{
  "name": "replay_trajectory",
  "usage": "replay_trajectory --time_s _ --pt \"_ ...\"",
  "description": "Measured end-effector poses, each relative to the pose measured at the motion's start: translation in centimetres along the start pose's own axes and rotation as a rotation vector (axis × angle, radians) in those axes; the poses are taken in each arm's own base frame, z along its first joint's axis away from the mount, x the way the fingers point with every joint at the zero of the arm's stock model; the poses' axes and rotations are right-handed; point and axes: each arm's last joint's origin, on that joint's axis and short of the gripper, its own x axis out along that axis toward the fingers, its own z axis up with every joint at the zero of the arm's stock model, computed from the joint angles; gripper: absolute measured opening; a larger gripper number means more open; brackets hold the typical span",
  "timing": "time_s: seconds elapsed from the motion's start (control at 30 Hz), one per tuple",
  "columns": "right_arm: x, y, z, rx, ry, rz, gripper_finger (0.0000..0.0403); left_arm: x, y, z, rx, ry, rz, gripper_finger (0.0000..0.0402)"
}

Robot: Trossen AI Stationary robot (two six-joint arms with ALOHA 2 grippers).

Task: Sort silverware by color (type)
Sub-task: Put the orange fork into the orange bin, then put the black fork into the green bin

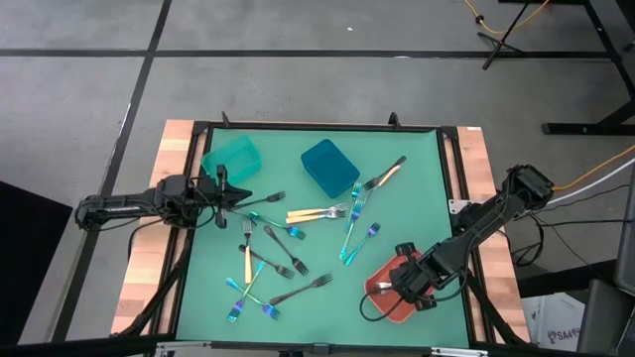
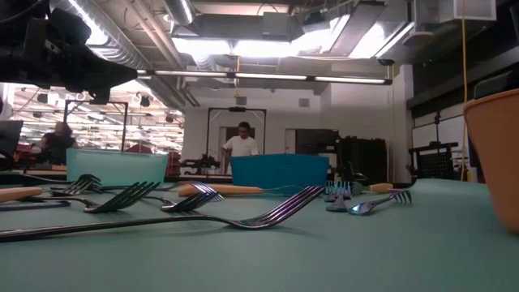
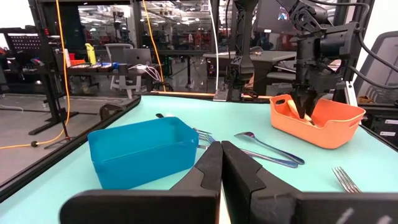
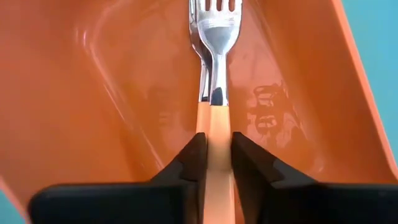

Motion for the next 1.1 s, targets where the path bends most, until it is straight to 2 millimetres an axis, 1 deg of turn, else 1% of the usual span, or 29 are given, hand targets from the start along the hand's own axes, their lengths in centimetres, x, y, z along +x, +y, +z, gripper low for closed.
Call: replay_trajectory --time_s 0.1,0.23,0.63,0.77,0.97,1.1 --pt "0.0 0.0 0.0 0.0 -0.001 0.0 0.0102 0.0 0.0 0.0 0.0 0.0 0.0 0.0" --pt "0.0 0.0 0.0 0.0 -0.001 -0.001 0.012 0.0 0.0 0.0 0.0 0.0 0.0 0.0" --pt "0.0 0.0 0.0 0.0 0.001 0.0 0.0124 0.0 0.0 0.1 -0.001 -0.014 0.0 0.0" --pt "0.0 0.0 0.0 0.001 0.002 0.003 0.0124 0.0 0.0 0.9 -0.005 -0.098 -0.002 0.0" --pt "-0.1 0.0 0.1 0.003 0.0 0.004 0.0124 -0.3 0.0 2.5 -0.014 -0.267 -0.006 0.0" --pt "-0.5 0.2 0.5 0.002 -0.017 0.012 0.0124 -0.8 -0.1 3.8 -0.092 -0.4 -0.026 0.0"
